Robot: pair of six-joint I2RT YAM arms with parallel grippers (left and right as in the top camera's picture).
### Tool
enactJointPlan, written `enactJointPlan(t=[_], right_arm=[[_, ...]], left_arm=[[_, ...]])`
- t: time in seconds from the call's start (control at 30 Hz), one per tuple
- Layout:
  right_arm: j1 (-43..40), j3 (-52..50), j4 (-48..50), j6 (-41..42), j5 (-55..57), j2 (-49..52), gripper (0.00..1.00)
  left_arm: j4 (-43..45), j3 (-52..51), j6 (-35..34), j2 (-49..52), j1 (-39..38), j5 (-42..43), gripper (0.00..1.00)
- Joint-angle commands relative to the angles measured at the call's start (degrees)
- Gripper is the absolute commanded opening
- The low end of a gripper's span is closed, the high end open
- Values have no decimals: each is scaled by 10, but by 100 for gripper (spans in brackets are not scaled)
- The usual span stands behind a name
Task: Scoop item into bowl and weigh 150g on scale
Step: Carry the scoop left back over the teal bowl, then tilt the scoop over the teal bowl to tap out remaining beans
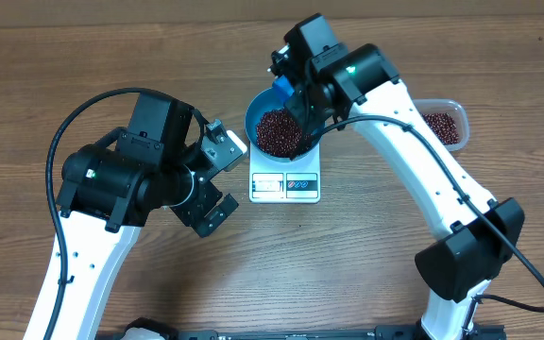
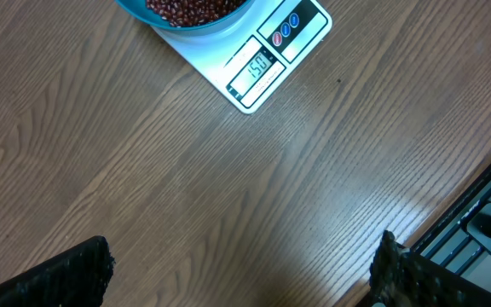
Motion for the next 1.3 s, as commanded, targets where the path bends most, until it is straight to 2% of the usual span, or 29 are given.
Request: enactJointPlan(t=[0.0,0.53,1.0,1.27], right_arm=[[16,7,3,-5,35,1,4],[50,4,-11,-4,73,26,4],[66,-38,0,-4,103,26,4],[71,-38,-21,-4,19,26,4]], left_arm=[[0,12,0,-6,-1,0,99],[0,12,0,-6,-1,-2,100],[0,12,0,-6,-1,-2,100],[0,12,0,-6,-1,-2,100]])
